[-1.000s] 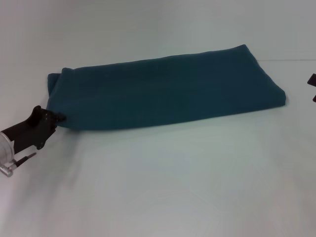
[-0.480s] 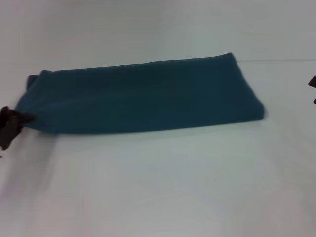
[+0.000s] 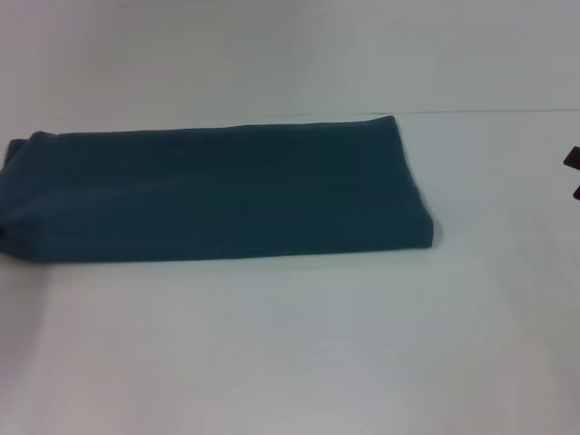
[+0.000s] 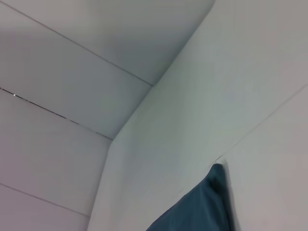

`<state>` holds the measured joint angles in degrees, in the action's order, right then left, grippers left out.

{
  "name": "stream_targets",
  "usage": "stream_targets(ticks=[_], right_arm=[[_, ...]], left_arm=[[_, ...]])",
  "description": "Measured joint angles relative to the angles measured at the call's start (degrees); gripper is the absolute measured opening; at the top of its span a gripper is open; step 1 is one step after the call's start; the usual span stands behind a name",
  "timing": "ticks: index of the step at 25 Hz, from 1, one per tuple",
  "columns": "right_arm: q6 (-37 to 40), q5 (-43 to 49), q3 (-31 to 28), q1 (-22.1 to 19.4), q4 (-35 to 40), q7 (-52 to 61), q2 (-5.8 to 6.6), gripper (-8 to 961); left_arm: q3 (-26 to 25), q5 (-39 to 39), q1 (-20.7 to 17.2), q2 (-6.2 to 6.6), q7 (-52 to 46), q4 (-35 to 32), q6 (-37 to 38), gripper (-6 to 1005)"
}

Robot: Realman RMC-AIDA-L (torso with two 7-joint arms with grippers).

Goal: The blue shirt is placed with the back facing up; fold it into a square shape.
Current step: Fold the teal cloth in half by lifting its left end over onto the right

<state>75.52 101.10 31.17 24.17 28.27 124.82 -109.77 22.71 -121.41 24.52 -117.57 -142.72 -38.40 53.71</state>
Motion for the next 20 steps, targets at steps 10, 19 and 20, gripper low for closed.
stream_targets(ticks=[10, 19, 20], right_arm=[[-0.08, 0.67, 0.08, 0.0, -0.06, -0.1, -0.01, 863], [-0.05, 0.69, 0.14, 0.16, -0.07, -0.32, -0.31, 862], [0.05, 0.69, 0.13, 0.21, -0.06, -0.35, -0.33, 862]], left_arm=[[0.48, 1.49, 3.35, -0.06, 1.79, -4.53, 11.82, 4], [0.56, 5.91, 8.6, 0.35, 1.85, -6.56, 22.98, 5], [0.58, 6.28, 9.46, 0.57, 1.85, -6.6, 23.95, 5]])
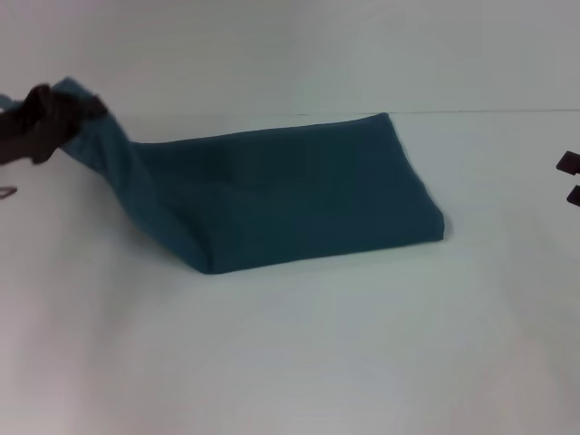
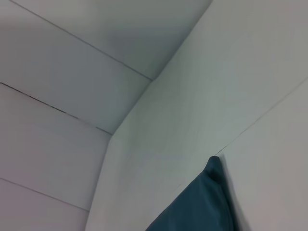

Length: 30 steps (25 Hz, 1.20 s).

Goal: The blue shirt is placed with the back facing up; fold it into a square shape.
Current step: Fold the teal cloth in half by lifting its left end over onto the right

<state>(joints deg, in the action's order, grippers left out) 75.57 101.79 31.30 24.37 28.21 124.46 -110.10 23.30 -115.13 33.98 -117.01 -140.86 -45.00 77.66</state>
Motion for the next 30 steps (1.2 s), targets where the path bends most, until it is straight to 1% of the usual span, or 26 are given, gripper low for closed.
stream_targets(ticks=[3, 6, 9, 11, 13, 17, 19, 21, 22, 25, 30], right_arm=[[0.16, 0.0, 0.0, 0.14, 0.0, -0.07, -0.07, 862], [0.16, 0.0, -0.01, 0.23, 0.0, -0.16, -0.15, 862], [0.07, 0.0, -0.02, 0.26, 0.0, -0.18, -0.19, 862], [0.01, -0.01, -0.02, 0.25, 0.0, -0.18, -0.2, 862], [-0.05, -0.01, -0.02, 0.2, 0.0, -0.18, -0.2, 862], [-0.13, -0.02, -0.01, 0.24, -0.09, -0.19, -0.21, 861], [-0.13, -0.01, -0.02, 0.26, -0.13, -0.19, -0.21, 861], [-0.06, -0.02, -0.01, 0.25, -0.15, -0.19, -0.21, 861], [0.01, -0.01, -0.02, 0.24, -0.15, -0.19, -0.21, 861], [0.1, -0.01, -0.02, 0.05, -0.17, -0.19, -0.21, 861], [-0.13, -0.01, -0.01, -0.16, -0.52, -0.18, -0.21, 861]], left_arm=[[0.08, 0.64, 1.71, 0.3, 0.0, 0.0, 1.61, 5], [0.95, 1.38, 3.5, 0.3, 0.01, 0.0, 2.59, 4], [3.63, 2.41, 5.31, -0.02, 0.31, 0.2, 2.68, 4], [5.83, 3.14, 6.51, -0.57, 0.69, 0.49, 2.28, 4], [7.69, 3.59, 7.6, -1.42, 1.07, 0.65, 1.59, 4], [11.02, 3.96, 10.47, -4.4, 2.51, 0.75, -1.27, 5], [13.18, 4.02, 11.92, -5.57, 3.16, 1.25, -3.4, 5], [15.62, 4.12, 13.19, -6.33, 3.62, 2.11, -5.67, 5], [16.92, 4.28, 13.89, -6.61, 3.83, 2.6, -6.86, 5], [20.7, 5.37, 15.64, -6.9, 4.63, 4.82, -10.01, 8], [27.36, 8.38, 19.81, -7.17, 7.61, 11.83, -17.95, 22]])
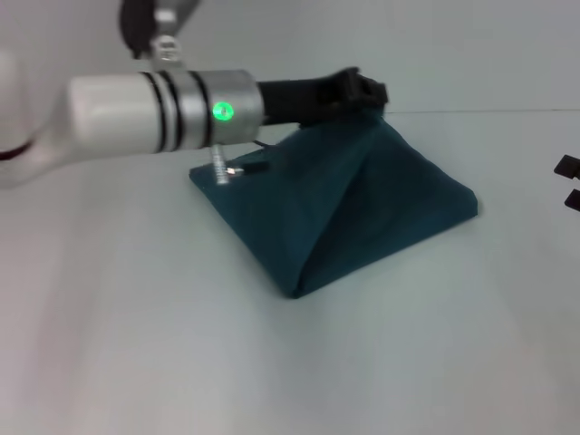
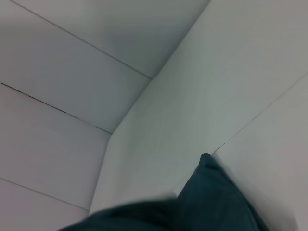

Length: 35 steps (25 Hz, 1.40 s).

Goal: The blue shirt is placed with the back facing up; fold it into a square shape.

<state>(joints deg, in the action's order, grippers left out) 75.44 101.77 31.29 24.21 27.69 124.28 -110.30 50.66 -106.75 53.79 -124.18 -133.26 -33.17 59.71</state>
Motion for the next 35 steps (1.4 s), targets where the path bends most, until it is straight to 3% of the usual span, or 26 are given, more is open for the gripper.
stream_targets(ticks=[6, 14, 16, 23, 29, 35], right_arm=[[0.11, 0.07, 0.07, 0.04, -0.44, -0.01, -0.06, 861], [0.38, 0.1, -0.06, -0.57, -0.45, -0.01, -0.09, 860], [0.31, 0.1, -0.04, -0.61, -0.45, 0.0, -0.09, 860], [-0.46, 0.36, 0.15, 0.01, -1.14, 0.01, 0.01, 860], [-1.08, 1.39, 0.19, 0.32, -1.16, 0.22, 0.06, 859], [-1.09, 1.54, 0.33, 0.31, -1.15, 0.42, 0.45, 859]], left_arm=[[3.98, 2.68, 4.33, -0.38, 3.13, 5.74, -6.96, 39], [4.72, 15.07, -2.89, -0.34, 5.71, -0.03, -7.97, 62], [6.42, 16.09, -3.23, -0.15, 5.72, 0.42, -9.31, 68], [15.88, 14.99, 3.4, 0.21, 8.15, 6.3, -12.28, 88], [19.36, 15.69, 5.18, -0.42, 8.66, 5.64, -14.04, 105], [19.48, 18.76, 2.6, -0.53, 8.47, 3.27, -13.6, 289]])
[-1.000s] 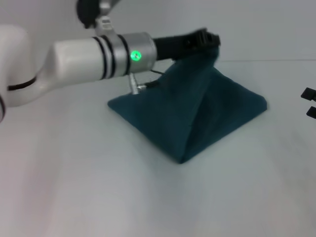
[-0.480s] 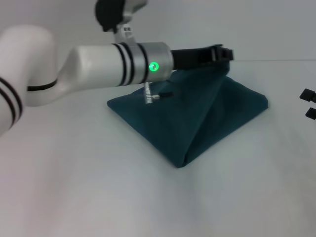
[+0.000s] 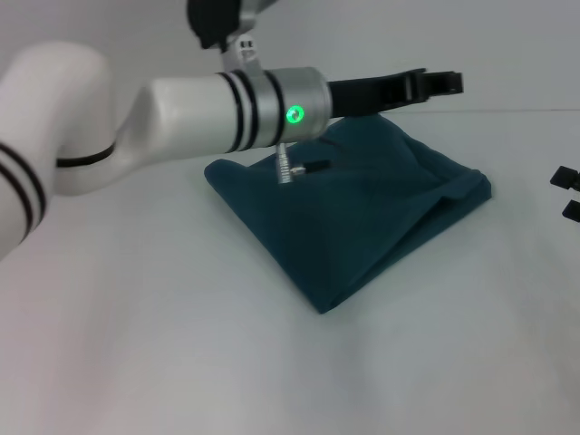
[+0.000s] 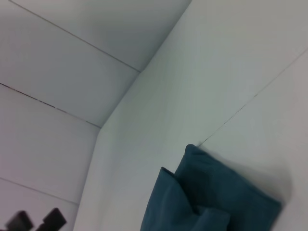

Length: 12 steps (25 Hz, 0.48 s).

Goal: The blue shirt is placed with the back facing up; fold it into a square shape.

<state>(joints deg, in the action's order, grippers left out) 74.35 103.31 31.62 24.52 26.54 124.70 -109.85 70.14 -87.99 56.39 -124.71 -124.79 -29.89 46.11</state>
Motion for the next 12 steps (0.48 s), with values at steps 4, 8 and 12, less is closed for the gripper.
stream_targets(ticks=[4, 8, 12], right_arm=[[0.52, 1.56, 0.15, 0.18, 0.3, 0.65, 0.51, 859], [2.06, 5.79, 0.21, 1.68, 0.94, 2.15, 2.36, 859], [4.88, 12.91, 0.21, 5.99, 1.84, 5.51, 5.83, 859]], left_arm=[[-1.5, 4.55, -6.83, 0.53, -0.94, -3.79, 2.78, 577], [-9.77, 7.14, -15.28, 0.92, -3.38, -5.63, 11.57, 662], [-16.47, 6.84, -21.03, 2.7, -7.97, -5.43, 22.25, 748]])
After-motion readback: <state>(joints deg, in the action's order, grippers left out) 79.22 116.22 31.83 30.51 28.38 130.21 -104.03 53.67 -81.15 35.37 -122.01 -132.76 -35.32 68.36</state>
